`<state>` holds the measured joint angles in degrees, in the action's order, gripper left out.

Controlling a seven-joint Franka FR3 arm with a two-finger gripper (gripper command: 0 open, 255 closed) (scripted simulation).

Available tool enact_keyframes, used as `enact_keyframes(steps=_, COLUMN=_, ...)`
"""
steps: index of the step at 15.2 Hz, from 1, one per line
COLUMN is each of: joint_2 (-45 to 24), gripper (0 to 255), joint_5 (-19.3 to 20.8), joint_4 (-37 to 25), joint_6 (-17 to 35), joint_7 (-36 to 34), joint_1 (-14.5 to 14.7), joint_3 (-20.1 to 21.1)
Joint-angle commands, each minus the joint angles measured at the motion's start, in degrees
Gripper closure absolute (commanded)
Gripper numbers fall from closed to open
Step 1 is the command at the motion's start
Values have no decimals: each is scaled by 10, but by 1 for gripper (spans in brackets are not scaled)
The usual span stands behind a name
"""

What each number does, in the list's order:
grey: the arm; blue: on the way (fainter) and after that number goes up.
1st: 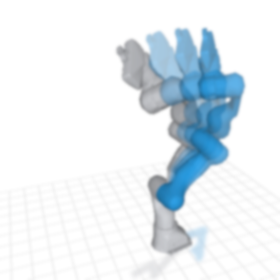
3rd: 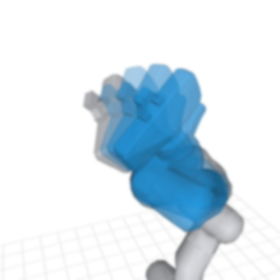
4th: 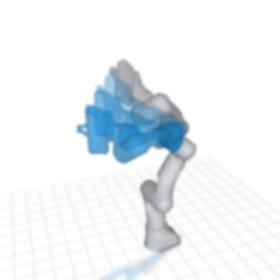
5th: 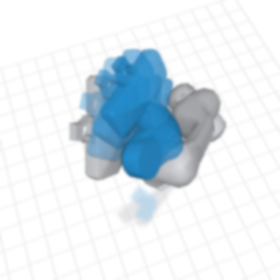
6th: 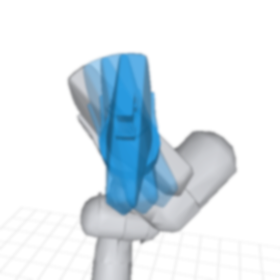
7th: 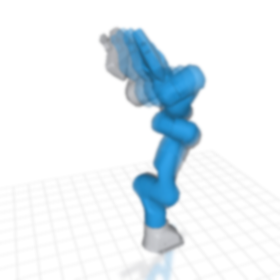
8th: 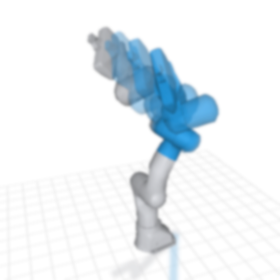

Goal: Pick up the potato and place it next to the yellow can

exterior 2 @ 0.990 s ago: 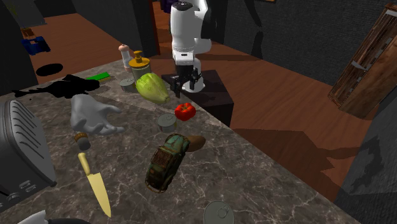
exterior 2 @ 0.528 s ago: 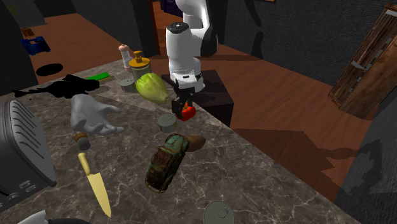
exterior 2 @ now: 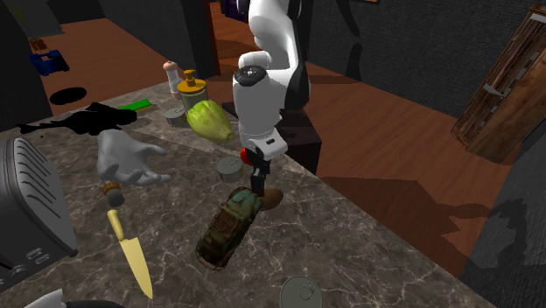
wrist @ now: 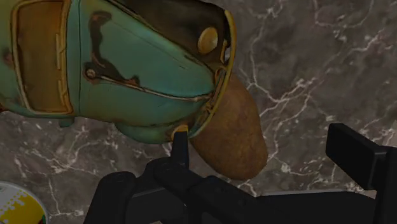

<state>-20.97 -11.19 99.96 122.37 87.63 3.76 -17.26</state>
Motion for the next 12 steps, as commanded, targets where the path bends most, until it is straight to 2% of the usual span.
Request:
enact_keyframes(steps=1, joint_2=-30, gripper=0, joint_5=-10, joint_4=-18, joint_6=5, joint_7=22, joint_1=-6, joint_3=8)
enact_keyframes(steps=7, joint_2=-53, gripper=0, joint_5=-19, joint_4=-5, joint_6=40, joint_7=28, joint_1=-8, joint_3=14)
enact_keyframes(steps=12, joint_2=-55, gripper=0, joint_5=-19, joint_4=-4, joint_6=44, joint_7=27, joint_1=-11, joint_3=17)
